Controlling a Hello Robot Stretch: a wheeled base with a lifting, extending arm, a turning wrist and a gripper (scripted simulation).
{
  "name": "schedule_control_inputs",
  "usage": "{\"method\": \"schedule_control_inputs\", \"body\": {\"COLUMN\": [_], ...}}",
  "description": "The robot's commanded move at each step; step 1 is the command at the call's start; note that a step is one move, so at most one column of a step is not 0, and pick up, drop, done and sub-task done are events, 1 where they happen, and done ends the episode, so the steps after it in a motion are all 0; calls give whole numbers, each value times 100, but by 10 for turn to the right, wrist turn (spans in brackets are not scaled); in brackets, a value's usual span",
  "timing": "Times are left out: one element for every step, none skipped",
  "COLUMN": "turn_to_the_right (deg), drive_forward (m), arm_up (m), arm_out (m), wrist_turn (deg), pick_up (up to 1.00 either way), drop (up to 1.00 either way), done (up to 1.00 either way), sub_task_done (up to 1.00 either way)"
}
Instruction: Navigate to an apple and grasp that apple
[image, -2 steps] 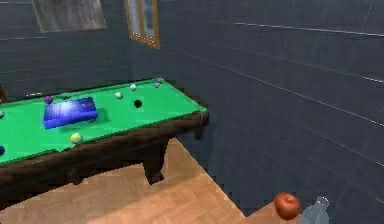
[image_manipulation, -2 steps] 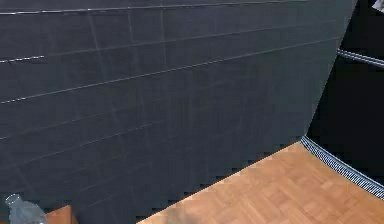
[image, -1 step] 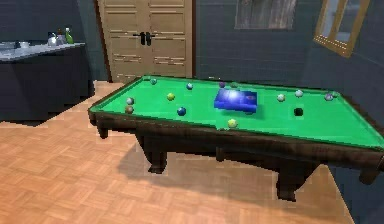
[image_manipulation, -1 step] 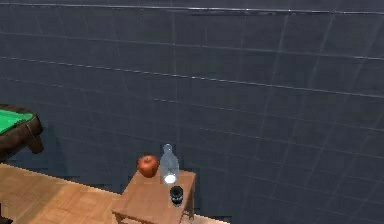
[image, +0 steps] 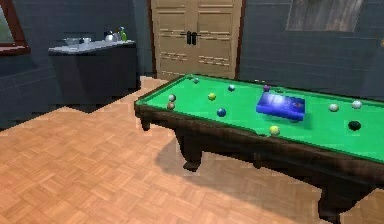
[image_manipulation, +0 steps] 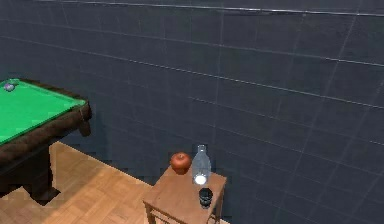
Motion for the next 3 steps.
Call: {"method": "schedule_control_inputs", "body": {"turn_to_the_right": [0, 0, 0], "drive_forward": [0, 0, 0], "arm_up": [50, 14, 0], "arm_out": [0, 0, 50], "wrist_turn": [0, 0, 0], "pick_up": [0, 0, 0], "drop": [0, 0, 0], "done": [0, 0, 0], "sub_task_done": [0, 0, 0]}}
